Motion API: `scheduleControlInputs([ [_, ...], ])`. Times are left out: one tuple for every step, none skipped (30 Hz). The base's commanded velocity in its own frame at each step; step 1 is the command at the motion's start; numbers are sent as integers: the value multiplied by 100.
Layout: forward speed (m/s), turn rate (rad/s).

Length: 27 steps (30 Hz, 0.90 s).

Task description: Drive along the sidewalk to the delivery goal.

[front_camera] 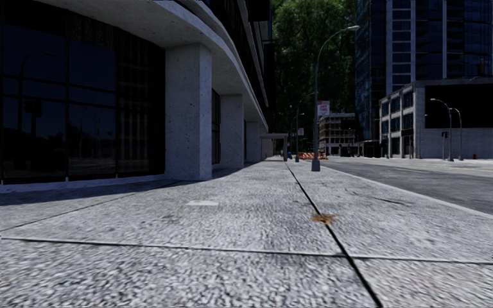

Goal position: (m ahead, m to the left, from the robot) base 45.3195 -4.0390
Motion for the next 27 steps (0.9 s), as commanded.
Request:
scheduleControlInputs([
  [200,-4],
  [200,-9],
  [200,-12],
  [200,-12],
  [200,-12],
  [200,-12],
  [200,-13],
  [200,-13],
  [200,-13],
  [200,-13],
  [200,-13],
  [200,-13],
  [200,-13],
  [200,-13],
  [200,-13],
  [200,-14],
  [200,-14],
  [200,-14],
  [200,-14],
  [200,-15],
  [200,-18],
  [200,-18],
  [200,-19],
  [200,-20],
  [200,-20],
  [200,-21],
  [200,-21],
])
